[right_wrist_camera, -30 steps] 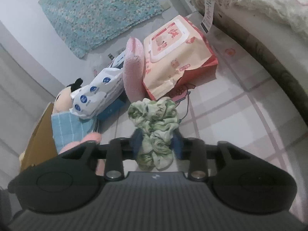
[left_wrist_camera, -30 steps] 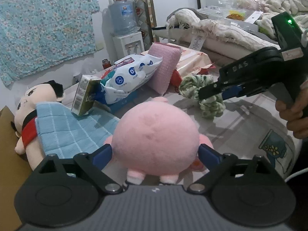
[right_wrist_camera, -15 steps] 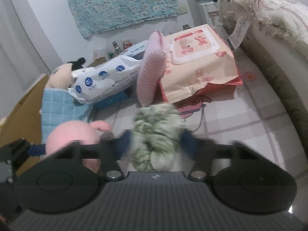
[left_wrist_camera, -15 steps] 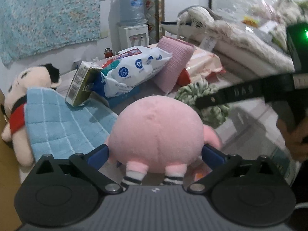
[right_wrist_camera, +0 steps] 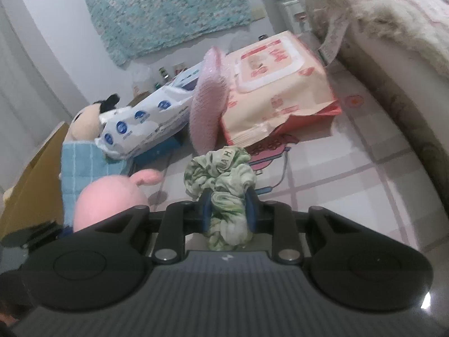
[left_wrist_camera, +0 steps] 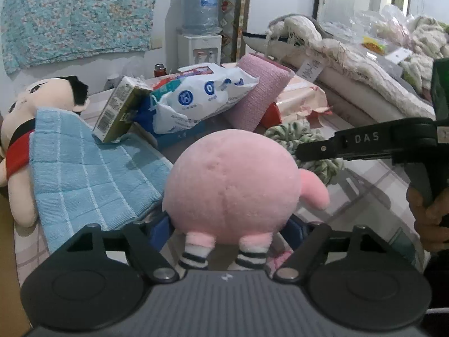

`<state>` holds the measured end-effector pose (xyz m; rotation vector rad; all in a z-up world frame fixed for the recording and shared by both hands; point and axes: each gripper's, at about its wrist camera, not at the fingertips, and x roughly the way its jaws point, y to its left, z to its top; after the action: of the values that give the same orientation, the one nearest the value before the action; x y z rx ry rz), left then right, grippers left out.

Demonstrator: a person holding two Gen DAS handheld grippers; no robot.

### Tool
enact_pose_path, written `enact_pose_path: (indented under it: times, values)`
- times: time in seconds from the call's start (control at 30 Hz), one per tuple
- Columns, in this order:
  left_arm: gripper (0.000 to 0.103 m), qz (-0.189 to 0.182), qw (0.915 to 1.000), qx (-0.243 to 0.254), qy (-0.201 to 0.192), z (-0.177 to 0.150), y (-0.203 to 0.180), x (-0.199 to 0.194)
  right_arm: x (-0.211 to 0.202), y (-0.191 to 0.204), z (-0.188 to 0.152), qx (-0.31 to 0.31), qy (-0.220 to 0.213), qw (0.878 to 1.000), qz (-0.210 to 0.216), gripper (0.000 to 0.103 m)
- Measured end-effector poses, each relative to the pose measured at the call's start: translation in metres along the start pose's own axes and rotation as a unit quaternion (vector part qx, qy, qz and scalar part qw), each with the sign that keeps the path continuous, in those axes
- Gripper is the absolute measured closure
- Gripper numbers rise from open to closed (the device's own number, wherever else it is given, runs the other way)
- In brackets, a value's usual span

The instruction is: Organize soft objects

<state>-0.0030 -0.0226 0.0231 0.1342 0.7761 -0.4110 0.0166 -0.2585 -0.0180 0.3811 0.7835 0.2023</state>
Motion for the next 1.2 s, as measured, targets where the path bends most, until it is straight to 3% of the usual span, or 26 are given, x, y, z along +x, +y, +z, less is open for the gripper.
enact_pose_path:
  times: [0.4,0.9,1.2]
  values:
    - [0.024,0.017,0.9985,0.04,-0.033,-0.007,-0.009,-0.034,-0.022,0.0,0.001,0.008,-0.04,0.999,0.011,0.084]
    - [0.023,0.051,0.9941,0.034,-0.09,-0.001,0.002,-0.118,-0.061,0.024,-0.001,-0.025,-0.068,0.995,0.07,0.084]
    - [0.023,0.081,0.989,0.029,-0.121,0.002,0.008,-0.158,-0.067,0.026,-0.001,-0.016,-0.072,0.994,0.084,0.083]
